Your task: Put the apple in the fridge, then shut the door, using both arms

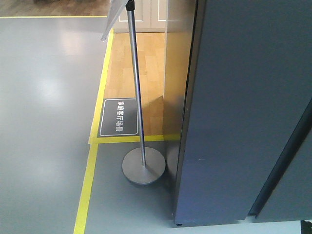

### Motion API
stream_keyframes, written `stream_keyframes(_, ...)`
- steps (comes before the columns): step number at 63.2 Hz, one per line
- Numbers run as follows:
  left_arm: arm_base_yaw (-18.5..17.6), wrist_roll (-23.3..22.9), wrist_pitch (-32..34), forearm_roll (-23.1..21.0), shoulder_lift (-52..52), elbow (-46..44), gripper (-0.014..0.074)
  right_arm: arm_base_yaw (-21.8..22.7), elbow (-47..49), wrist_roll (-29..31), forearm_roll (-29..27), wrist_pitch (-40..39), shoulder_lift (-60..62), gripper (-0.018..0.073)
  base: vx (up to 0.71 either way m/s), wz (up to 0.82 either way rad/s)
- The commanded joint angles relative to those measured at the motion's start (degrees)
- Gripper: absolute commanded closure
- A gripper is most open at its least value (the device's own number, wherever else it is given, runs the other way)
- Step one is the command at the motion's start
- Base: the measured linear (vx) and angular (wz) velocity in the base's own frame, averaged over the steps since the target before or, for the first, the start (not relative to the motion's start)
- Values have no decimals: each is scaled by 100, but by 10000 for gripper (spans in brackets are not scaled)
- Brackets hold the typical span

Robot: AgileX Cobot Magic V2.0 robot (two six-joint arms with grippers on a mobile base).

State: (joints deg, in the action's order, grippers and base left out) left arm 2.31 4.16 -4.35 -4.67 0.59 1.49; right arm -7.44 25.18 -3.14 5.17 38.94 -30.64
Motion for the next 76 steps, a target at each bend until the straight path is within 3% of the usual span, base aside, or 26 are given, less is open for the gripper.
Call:
stream_keyframes(1,-10,-54,435,-48,94,120,603,55,-449,51,52,-1535,640,563,0,0)
stream_keyframes(8,-10,-54,435,-48,94,120,603,205,-1387,25,15,-2606,1619,563,0,0)
stream_keyframes(18,-10,-54,405,-47,94,120,603,228,-2134,10,-143,-2987,2735,563,0,0)
stream_keyframes(30,-10,-54,405,-47,94,120,603,228,-2788,10,-517,-3756,3238,563,0,0)
stream_keyframes(76,-10,-54,399,-47,86,120,603,411,-2769,50,-436,-3984,3250,563,0,0)
